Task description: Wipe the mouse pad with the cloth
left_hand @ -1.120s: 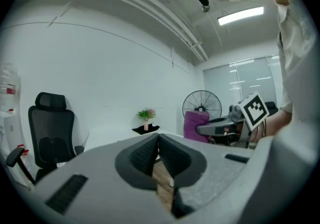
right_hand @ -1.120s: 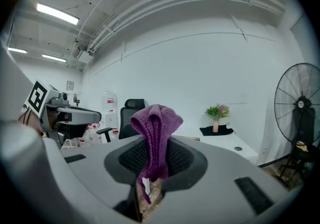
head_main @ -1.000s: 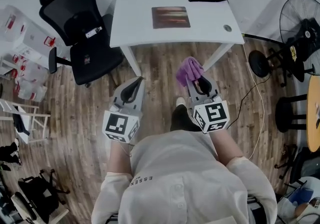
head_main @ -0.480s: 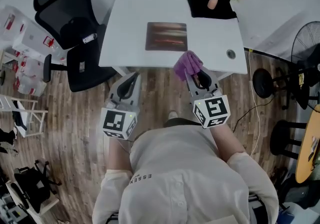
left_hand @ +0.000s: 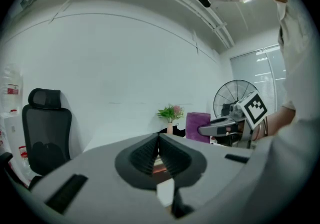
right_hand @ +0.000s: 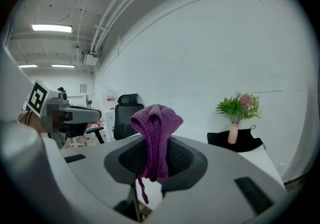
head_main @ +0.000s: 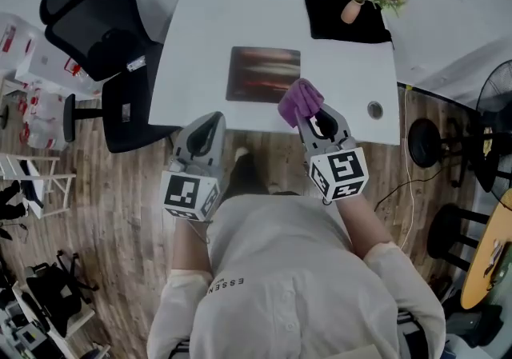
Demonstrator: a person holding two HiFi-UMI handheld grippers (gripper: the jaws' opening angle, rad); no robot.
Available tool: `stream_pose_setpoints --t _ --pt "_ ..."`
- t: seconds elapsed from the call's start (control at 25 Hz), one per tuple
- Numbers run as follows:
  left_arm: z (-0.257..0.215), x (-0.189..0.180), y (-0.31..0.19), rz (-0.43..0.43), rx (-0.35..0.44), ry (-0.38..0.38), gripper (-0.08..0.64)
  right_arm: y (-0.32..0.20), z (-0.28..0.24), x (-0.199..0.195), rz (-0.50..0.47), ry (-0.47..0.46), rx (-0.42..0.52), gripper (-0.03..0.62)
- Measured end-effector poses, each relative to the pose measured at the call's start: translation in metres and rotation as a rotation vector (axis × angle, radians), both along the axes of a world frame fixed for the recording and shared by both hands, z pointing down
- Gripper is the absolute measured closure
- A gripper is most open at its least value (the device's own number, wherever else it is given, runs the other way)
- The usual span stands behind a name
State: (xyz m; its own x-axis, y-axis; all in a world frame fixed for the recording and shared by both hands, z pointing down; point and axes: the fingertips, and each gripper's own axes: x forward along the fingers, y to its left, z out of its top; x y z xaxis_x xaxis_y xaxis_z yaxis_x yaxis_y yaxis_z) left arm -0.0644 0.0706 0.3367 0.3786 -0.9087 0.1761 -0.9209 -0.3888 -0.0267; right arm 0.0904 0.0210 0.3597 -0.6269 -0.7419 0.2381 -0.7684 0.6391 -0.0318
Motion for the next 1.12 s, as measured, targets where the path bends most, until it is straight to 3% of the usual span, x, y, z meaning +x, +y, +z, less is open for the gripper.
stream_pose_setpoints --t 0.24,0.52,1.12 --pt "0.004 -0.017 -0.078 0.067 0.009 -0.010 0.558 -0.065 0.009 -0.022 0.024 0.017 -0.037 0.500" --pt "0.021 -0.049 -0.159 0.142 -0.012 -0.001 0.558 -0.132 0.040 -0.072 0.001 0.083 -0.145 0.500" --pt "0.078 -0.109 -0.233 0.221 -0.094 0.003 0.558 -0.198 0.153 -0.176 -0.145 0.267 -0.486 0.500"
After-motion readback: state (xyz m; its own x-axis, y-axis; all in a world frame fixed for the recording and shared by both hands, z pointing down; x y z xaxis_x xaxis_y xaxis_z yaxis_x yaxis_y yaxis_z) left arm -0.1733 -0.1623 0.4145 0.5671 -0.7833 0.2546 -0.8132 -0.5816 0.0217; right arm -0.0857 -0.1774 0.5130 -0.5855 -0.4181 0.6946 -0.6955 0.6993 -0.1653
